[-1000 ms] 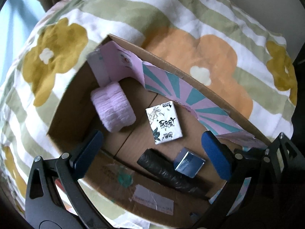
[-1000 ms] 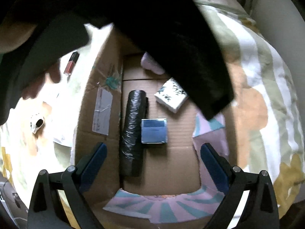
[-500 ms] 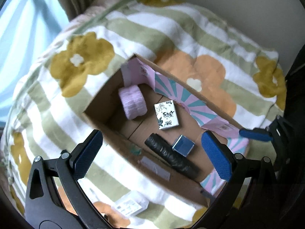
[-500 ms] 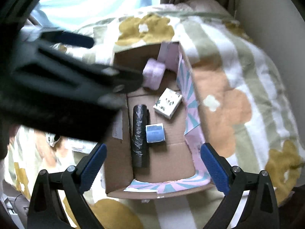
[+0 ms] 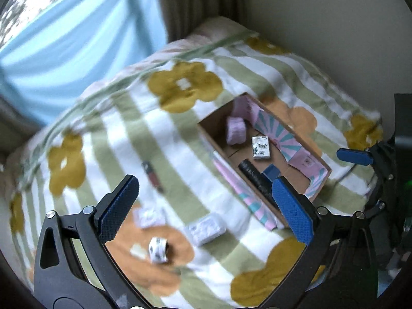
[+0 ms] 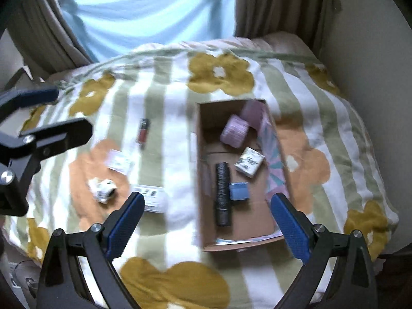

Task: Organize objects
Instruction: 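Withdraw both tools from the box back over the bed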

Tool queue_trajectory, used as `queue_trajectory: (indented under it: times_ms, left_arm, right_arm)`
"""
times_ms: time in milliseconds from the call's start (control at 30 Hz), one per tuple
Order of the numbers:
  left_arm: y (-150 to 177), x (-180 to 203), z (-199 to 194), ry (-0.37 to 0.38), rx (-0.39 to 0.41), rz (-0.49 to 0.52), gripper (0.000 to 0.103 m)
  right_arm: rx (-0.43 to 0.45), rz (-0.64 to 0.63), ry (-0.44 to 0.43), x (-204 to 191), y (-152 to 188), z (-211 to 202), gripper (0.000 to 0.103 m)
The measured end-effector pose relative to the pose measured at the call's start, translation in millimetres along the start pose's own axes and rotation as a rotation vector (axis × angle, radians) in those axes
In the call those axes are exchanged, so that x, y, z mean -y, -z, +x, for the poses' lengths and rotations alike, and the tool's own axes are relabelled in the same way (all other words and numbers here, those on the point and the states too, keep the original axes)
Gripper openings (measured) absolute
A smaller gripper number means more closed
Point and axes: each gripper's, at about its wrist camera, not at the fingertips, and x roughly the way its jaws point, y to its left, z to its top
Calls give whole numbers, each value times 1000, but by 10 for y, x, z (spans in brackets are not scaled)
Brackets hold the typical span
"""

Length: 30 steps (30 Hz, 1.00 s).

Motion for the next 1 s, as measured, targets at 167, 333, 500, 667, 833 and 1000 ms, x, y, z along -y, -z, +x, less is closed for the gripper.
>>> queue_trajectory:
  times_ms: [167, 333, 500, 667, 833, 1000]
  left_arm:
    - [380, -472, -473, -49, 37, -145, 103]
    - [834, -882, -891, -126, 84, -266, 103]
    - [1232, -1190, -1015, -141, 77, -339, 103]
    - [1461, -1366, -1039, -135, 66, -357, 103]
    - [1545, -1493, -1045, -122, 79, -367, 103]
    - [1539, -1597, -897, -110, 68, -346, 103]
  right_arm:
    - [41, -4, -49, -347, -15, -237, 98]
    - [54, -33, -72, -668, 23, -368, 98]
    - [63, -40, -96, -901, 88, -401, 98]
    - [64, -17, -112, -1045, 141, -398, 98]
    - [56, -17, -104, -1176, 161, -360, 98]
    - [44, -6, -100, -1240, 201, -198, 98]
